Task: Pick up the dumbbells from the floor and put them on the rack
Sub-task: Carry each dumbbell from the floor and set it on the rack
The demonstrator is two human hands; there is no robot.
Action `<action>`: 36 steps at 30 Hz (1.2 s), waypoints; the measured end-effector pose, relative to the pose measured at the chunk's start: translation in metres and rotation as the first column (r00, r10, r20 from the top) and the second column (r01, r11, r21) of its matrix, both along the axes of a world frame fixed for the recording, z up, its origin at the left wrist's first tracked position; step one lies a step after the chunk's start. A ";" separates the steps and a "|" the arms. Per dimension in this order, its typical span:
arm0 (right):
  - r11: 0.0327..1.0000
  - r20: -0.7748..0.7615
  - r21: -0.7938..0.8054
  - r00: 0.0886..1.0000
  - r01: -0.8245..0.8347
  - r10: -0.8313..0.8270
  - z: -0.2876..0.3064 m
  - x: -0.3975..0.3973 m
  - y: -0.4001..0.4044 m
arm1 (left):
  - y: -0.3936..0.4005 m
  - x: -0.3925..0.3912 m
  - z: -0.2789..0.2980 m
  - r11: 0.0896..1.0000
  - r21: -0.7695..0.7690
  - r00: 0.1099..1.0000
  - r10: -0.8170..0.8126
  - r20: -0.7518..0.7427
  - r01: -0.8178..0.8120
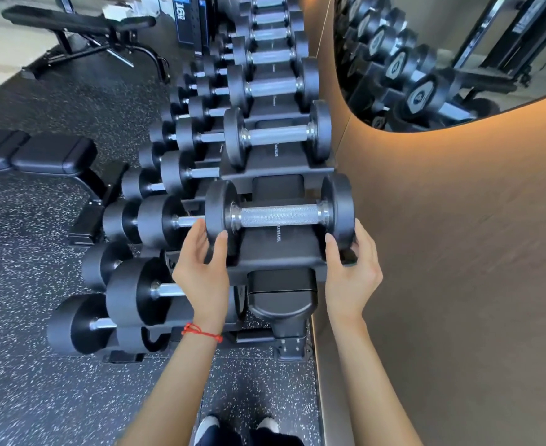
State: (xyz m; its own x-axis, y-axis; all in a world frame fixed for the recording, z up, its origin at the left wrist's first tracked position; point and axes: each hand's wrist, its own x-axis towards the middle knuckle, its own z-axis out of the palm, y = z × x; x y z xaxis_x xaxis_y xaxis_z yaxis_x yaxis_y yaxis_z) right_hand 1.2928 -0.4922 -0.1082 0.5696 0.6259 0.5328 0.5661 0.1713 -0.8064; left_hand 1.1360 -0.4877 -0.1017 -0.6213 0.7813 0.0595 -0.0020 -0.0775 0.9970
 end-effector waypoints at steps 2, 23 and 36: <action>1.000 -0.015 0.001 1.000 0.017 -0.017 -0.001 0.000 0.001 | -0.001 0.001 0.000 1.000 -0.020 1.000 -0.022 -0.010 0.021; 0.998 -0.145 0.014 0.988 0.057 -0.054 -0.001 -0.012 -0.002 | 0.000 -0.013 -0.006 0.998 -0.032 0.995 -0.059 0.080 0.062; 0.999 -0.155 -0.032 0.988 0.021 -0.026 0.003 -0.014 -0.001 | 0.002 -0.016 -0.003 0.995 -0.004 0.991 -0.100 0.085 0.100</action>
State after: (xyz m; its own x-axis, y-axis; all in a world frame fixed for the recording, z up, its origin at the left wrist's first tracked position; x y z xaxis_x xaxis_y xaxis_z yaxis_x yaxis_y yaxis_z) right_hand 1.2789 -0.4927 -0.1049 0.6588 0.6257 0.4177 0.4370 0.1336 -0.8895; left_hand 1.1200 -0.4854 -0.1052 -0.5426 0.8400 0.0033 -0.0938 -0.0645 0.9935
